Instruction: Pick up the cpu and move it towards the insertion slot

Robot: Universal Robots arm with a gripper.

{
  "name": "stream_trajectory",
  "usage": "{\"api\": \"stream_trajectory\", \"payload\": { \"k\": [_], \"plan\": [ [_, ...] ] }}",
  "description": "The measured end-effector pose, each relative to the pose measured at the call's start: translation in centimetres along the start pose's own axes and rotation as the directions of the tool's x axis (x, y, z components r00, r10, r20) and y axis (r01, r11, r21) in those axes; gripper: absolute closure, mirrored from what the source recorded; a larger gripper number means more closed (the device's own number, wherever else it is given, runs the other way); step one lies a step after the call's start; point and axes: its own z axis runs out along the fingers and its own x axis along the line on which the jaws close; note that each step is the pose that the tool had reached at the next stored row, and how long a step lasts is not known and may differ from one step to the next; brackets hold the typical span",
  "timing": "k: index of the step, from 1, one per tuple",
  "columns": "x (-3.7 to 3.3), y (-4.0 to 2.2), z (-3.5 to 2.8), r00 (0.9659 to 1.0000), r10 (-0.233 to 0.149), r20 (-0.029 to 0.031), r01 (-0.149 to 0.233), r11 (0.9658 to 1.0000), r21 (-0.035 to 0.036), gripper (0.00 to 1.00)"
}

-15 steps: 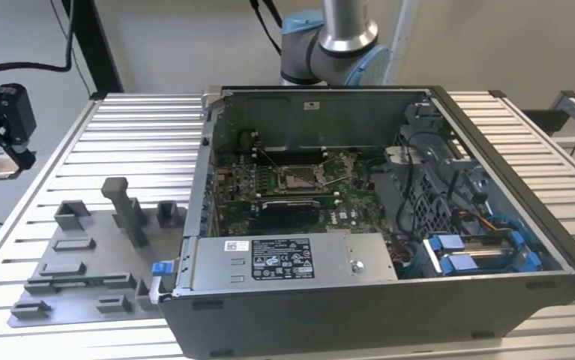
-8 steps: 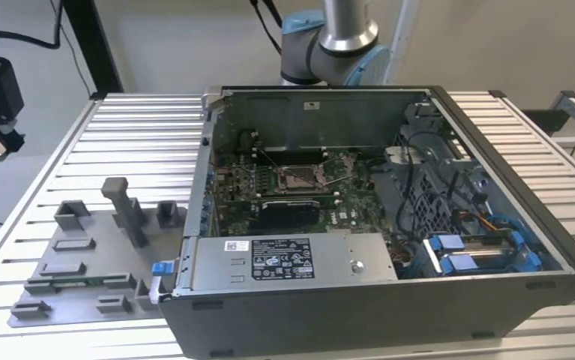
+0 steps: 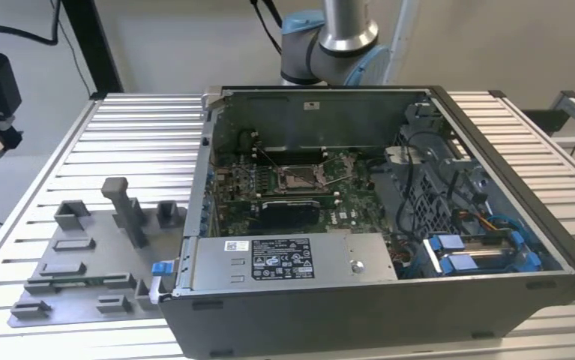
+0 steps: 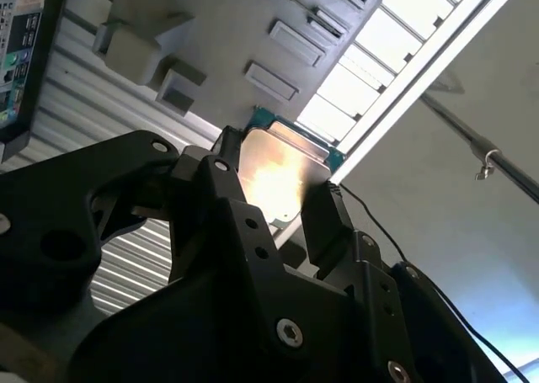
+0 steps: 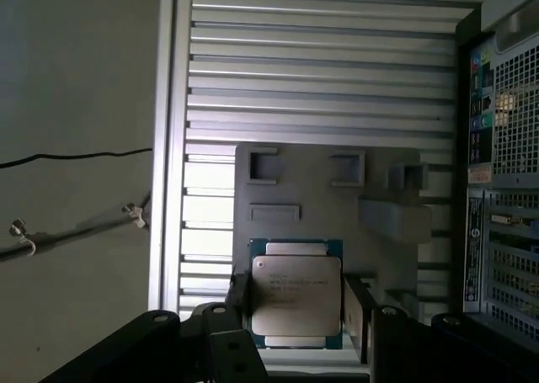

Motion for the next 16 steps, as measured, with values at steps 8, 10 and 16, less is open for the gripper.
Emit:
{"api": "stream_trajectory", "payload": {
  "k": [8,10,16],
  "plan": [
    [-0.07,0.0,0.0,1.0,0.0,-0.0004,0.0,1.0,0.0,1.0],
    [-0.25,0.0,0.0,1.0,0.0,-0.0005,0.0,1.0,0.0,1.0],
    [-1.39,-0.03,0.04,1.0,0.0,-0.0004,0.0,1.0,0.0,1.0]
  ]
}}
